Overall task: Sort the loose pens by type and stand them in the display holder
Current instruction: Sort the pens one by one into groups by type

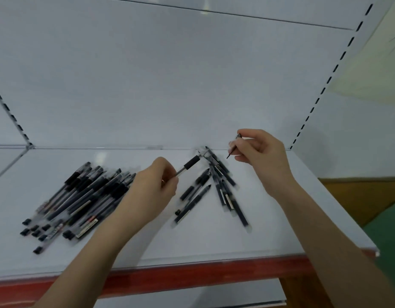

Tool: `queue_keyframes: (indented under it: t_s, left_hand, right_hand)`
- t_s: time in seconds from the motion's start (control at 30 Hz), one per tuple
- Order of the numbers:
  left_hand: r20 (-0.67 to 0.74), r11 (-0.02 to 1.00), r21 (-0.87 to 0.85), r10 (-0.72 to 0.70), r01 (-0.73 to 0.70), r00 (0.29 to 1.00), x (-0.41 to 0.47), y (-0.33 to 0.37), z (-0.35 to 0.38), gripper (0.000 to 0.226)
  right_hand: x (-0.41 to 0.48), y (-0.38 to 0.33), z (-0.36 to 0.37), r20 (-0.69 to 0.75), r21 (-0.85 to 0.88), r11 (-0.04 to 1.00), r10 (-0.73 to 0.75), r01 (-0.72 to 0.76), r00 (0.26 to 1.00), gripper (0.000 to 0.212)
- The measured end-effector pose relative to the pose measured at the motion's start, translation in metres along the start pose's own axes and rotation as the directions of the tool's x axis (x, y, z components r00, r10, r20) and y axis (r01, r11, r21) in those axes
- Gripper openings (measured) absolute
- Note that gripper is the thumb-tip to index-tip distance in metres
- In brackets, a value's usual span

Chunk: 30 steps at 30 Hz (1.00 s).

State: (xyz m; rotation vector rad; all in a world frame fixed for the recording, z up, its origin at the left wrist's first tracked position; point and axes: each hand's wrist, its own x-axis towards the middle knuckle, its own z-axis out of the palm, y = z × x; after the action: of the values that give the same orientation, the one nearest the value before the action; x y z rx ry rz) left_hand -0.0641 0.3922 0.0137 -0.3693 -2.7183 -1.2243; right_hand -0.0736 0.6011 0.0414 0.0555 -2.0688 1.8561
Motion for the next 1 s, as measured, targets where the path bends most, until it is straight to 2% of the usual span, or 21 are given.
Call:
queue_keyframes:
  t_s: [0.1,0.2,0.47,0.7,0.87,1.0]
  left_hand:
    - [-0.058,0.997,-0.064,0.027,-0.031,0.998,-0.015,0.005,-0.011,0.005]
    - [-0.111,0.995,-0.100,0.021,-0.032,0.994,-0.024,0.007,-0.019,0.009]
    - [-0.134,0.991,-0.129,0.010,-0.028,0.991,-0.033,0.009,-0.026,0.009]
    - [-0.136,0.986,-0.163,0.018,-0.040,0.990,-0.033,0.012,-0.024,0.010]
    - [-0.174,0.971,-0.220,0.049,-0.088,0.984,-0.034,0.012,-0.022,0.026]
    - [-0.232,0.973,-0.209,0.048,-0.098,0.972,-0.035,0.008,-0.019,0.026]
  right_hand:
    - [-0.002,-0.014,0.015,0.045,0.127,0.992,-0.031,0.025,0.998,0.013]
    - [-0.005,-0.022,0.029,0.108,0.176,0.984,-0.051,0.031,0.993,0.015]
    - [-0.011,-0.032,0.043,0.183,0.181,0.982,-0.079,0.046,0.980,0.017]
    - [-0.017,-0.028,0.048,0.239,0.130,0.992,-0.030,-0.002,0.971,0.015]
    - [-0.017,-0.028,0.049,0.192,0.112,0.994,-0.032,0.011,0.981,0.014]
    - [-0.019,-0.025,0.058,0.161,0.086,0.995,-0.065,0.052,0.985,0.013]
